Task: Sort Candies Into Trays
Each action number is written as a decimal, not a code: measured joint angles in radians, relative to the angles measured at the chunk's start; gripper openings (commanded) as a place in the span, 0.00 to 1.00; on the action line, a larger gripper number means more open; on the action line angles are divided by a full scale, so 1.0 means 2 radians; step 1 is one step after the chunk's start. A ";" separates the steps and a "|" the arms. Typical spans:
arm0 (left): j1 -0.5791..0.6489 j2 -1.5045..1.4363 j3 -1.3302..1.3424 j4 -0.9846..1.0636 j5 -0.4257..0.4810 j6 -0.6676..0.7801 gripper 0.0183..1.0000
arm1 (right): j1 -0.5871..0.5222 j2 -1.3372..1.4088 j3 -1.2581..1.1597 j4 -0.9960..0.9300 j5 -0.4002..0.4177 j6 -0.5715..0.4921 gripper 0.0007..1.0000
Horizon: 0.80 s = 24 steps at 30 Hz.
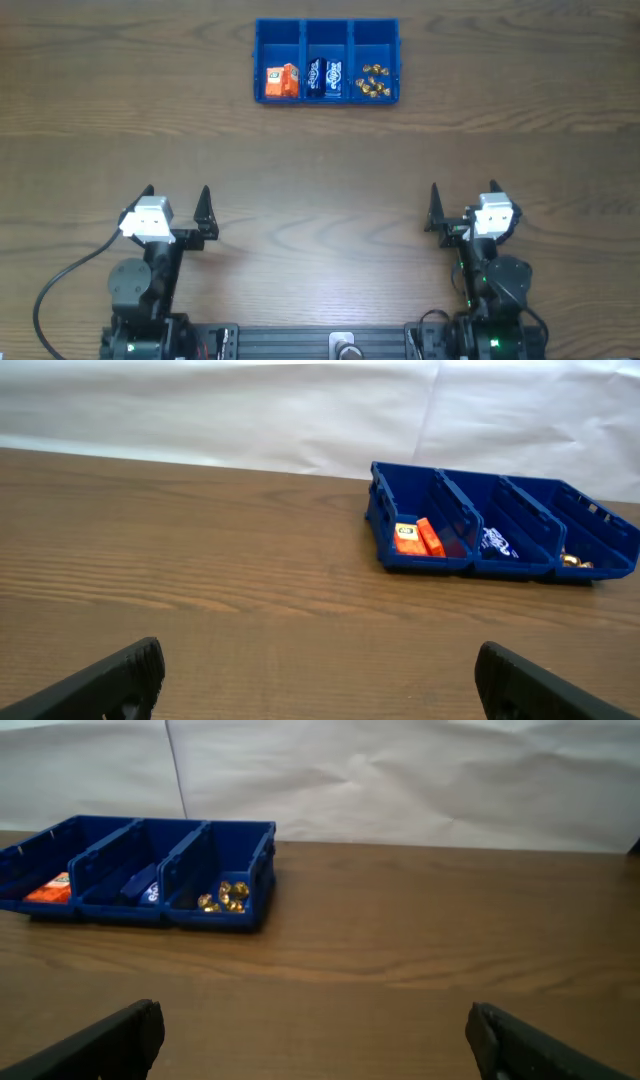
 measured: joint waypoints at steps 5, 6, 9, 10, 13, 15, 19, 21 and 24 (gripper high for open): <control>0.000 0.000 0.000 0.000 0.000 0.000 1.00 | 0.000 -0.020 0.000 -0.001 0.000 -0.002 1.00; 0.000 0.000 0.000 0.000 0.000 0.000 1.00 | 0.000 -0.020 0.000 -0.001 0.000 -0.002 1.00; 0.000 0.000 0.000 0.000 0.000 0.000 1.00 | 0.000 -0.020 0.000 -0.001 0.000 -0.002 1.00; 0.000 0.000 0.000 0.000 0.000 0.000 1.00 | 0.000 -0.020 0.000 -0.001 0.000 -0.002 1.00; 0.000 0.000 0.000 0.000 0.000 0.000 1.00 | 0.000 -0.020 0.000 -0.001 0.000 -0.002 1.00; 0.000 0.000 0.000 0.000 0.000 0.000 1.00 | 0.000 -0.020 0.000 -0.001 0.000 -0.002 1.00; 0.000 0.000 0.000 0.000 0.000 0.000 1.00 | 0.000 -0.020 0.000 -0.001 0.000 -0.002 1.00; 0.000 0.000 0.000 0.000 0.000 0.000 1.00 | 0.000 -0.020 0.000 -0.001 0.000 -0.002 1.00; 0.000 0.000 0.000 0.000 0.000 0.000 1.00 | 0.000 -0.020 0.000 -0.001 0.000 -0.002 1.00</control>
